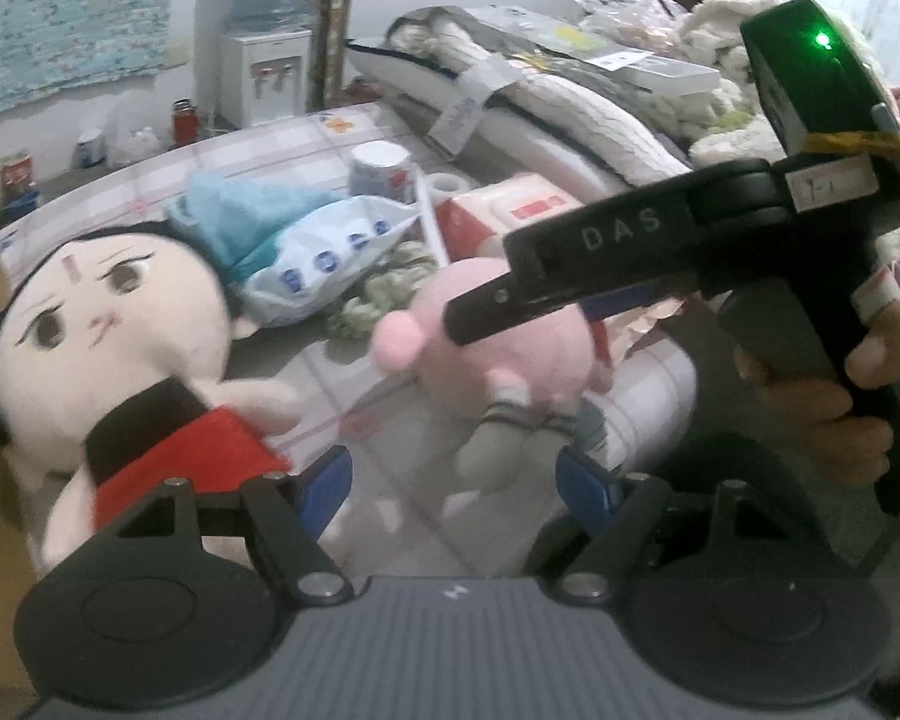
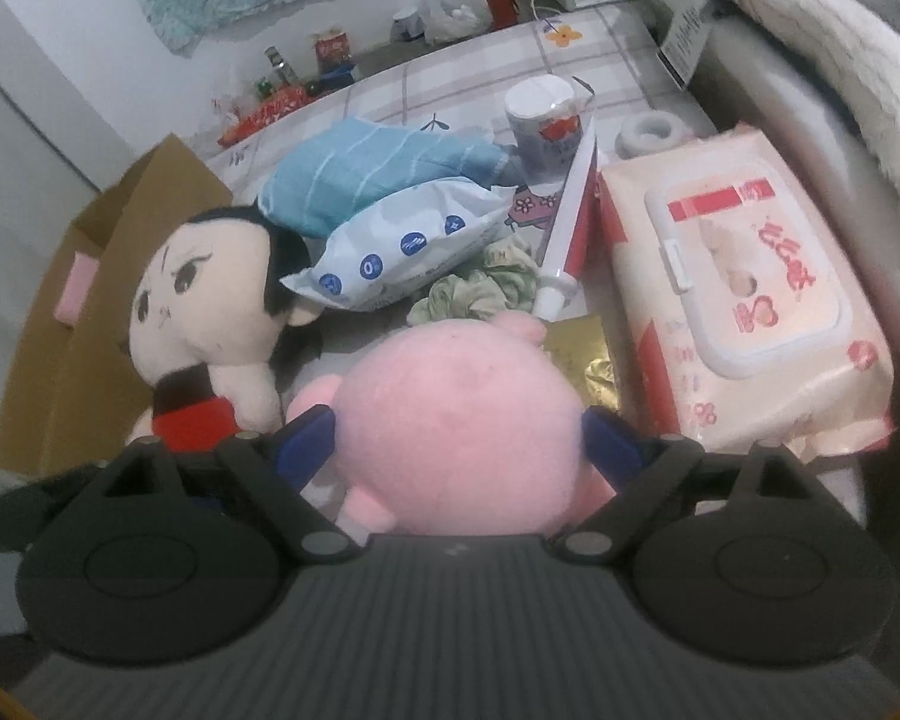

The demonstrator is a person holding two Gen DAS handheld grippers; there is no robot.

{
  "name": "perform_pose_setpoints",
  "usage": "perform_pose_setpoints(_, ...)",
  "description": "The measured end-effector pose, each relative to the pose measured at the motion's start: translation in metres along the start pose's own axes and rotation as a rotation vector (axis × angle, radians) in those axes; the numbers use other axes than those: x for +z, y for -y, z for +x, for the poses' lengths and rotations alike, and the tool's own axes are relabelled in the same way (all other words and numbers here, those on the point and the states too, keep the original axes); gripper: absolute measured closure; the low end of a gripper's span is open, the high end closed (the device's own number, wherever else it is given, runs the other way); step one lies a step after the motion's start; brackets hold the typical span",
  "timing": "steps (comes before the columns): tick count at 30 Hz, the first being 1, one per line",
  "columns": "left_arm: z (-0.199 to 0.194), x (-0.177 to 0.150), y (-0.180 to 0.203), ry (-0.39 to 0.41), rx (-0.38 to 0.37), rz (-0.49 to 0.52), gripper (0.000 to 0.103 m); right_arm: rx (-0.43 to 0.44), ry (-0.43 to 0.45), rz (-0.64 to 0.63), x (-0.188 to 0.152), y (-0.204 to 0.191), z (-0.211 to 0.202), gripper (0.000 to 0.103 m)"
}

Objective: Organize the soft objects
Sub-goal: 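Close the right gripper on the pink plush toy while the left gripper approaches it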

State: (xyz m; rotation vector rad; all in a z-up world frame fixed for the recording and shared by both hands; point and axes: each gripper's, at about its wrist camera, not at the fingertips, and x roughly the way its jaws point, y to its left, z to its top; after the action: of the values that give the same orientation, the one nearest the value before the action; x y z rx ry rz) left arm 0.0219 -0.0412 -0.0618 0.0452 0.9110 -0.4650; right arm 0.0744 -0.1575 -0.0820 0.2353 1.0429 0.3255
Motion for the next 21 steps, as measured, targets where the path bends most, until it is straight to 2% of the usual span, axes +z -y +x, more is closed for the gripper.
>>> perform_pose_setpoints(5, 0.015, 0.009, 0.010, -0.002, -0.033, 0.032, 0.027, 0.087, -0.013, 0.099, 0.002, 0.017, -0.002, 0.014)
perform_pose_setpoints(13, 0.028, 0.011, 0.015, -0.019, -0.027, 0.067, 0.027, 0.281, -0.065, 0.253, -0.004, 0.037, 0.006, 0.014)
perform_pose_setpoints(18, 0.035, 0.010, 0.016, -0.041, -0.003, 0.078, 0.026, 0.272, -0.049, 0.274, -0.004, 0.043, 0.008, 0.013)
perform_pose_setpoints(21, 0.039, 0.012, 0.016, -0.049, 0.002, 0.080, 0.020, 0.355, -0.083, 0.317, -0.005, 0.046, 0.014, 0.013)
